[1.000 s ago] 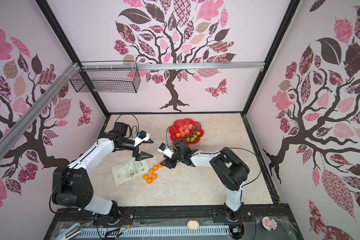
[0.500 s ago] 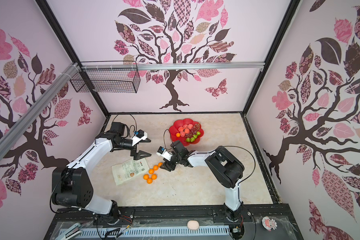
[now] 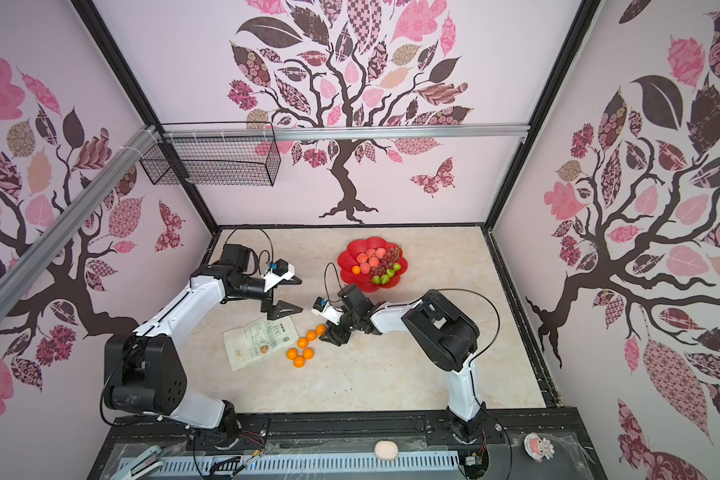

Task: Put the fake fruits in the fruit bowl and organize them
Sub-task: 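Lower the right gripper around the orange ball farthest from the pouch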

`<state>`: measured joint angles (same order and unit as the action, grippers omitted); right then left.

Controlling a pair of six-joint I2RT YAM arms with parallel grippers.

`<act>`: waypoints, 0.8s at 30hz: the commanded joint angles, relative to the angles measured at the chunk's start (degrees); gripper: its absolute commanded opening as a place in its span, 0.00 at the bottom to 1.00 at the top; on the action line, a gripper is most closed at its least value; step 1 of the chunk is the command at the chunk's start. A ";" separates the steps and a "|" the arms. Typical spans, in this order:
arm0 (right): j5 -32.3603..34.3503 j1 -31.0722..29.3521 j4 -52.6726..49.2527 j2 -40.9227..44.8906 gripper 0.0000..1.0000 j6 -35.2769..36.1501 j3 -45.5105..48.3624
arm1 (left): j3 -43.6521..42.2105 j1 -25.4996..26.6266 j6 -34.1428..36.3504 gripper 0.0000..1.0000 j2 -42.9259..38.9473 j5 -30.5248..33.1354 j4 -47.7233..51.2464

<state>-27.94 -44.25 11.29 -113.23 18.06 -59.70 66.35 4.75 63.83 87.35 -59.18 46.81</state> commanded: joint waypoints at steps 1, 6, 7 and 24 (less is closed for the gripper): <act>0.26 -0.59 -0.93 -2.29 0.63 0.47 -2.69 | -1.02 -0.11 0.22 0.98 0.62 -0.42 0.02; 0.17 -0.75 -1.07 -3.17 0.62 0.44 -3.38 | -1.13 -0.13 0.23 0.98 0.54 -0.41 -0.01; 0.26 -0.80 -1.06 -3.35 0.62 0.42 -3.48 | -1.05 -0.13 0.16 0.98 0.54 -0.41 -0.08; -0.05 -0.84 -2.23 -5.29 0.58 0.19 -5.13 | -0.96 -0.14 0.06 0.98 0.79 -0.57 -0.22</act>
<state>-27.68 -44.62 11.16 -116.07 18.02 -63.37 66.35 4.75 63.68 87.81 -59.18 46.78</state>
